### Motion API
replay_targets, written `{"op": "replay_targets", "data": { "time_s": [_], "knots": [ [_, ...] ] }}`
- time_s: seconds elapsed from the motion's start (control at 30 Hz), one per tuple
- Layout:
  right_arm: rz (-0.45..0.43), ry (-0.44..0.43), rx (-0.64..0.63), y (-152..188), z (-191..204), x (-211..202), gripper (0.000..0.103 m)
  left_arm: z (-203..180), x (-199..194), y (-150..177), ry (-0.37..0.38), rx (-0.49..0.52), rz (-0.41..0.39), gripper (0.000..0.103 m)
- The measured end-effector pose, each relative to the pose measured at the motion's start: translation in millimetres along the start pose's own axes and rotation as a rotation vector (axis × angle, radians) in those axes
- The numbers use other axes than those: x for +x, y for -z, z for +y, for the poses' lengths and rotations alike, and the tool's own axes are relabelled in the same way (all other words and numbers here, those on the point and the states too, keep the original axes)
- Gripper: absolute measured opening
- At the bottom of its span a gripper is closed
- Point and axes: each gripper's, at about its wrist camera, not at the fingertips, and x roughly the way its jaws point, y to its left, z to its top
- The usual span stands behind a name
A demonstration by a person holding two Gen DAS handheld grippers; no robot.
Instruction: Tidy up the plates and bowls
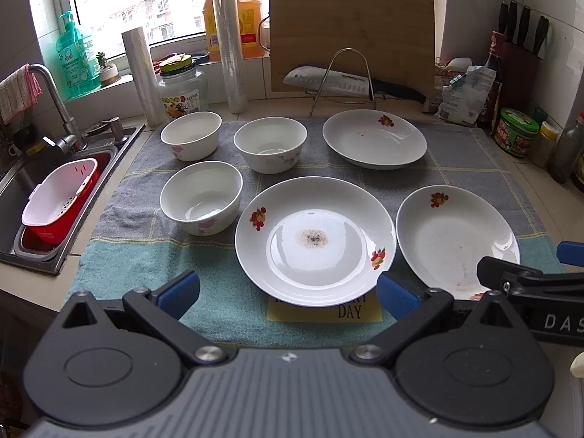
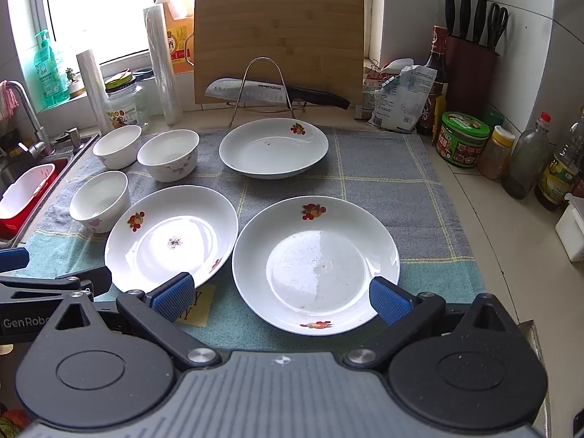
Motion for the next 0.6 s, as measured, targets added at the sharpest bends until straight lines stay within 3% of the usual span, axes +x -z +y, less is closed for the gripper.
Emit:
{"op": "replay_targets", "data": {
  "time_s": [0.27, 0.6],
  "knots": [
    [-0.030, -0.021, -0.001, 1.7, -4.2, -2.2, 0.103, -3.1, 0.6, -2.5, 0.021, 0.014, -0.012, 0.102],
    [-0.131, -0.103, -0.013, 8.1, -18.0, -5.6, 0.103, -9.0, 4.7, -0.3, 0.107, 0.048, -0.054, 0.102]
  ]
}}
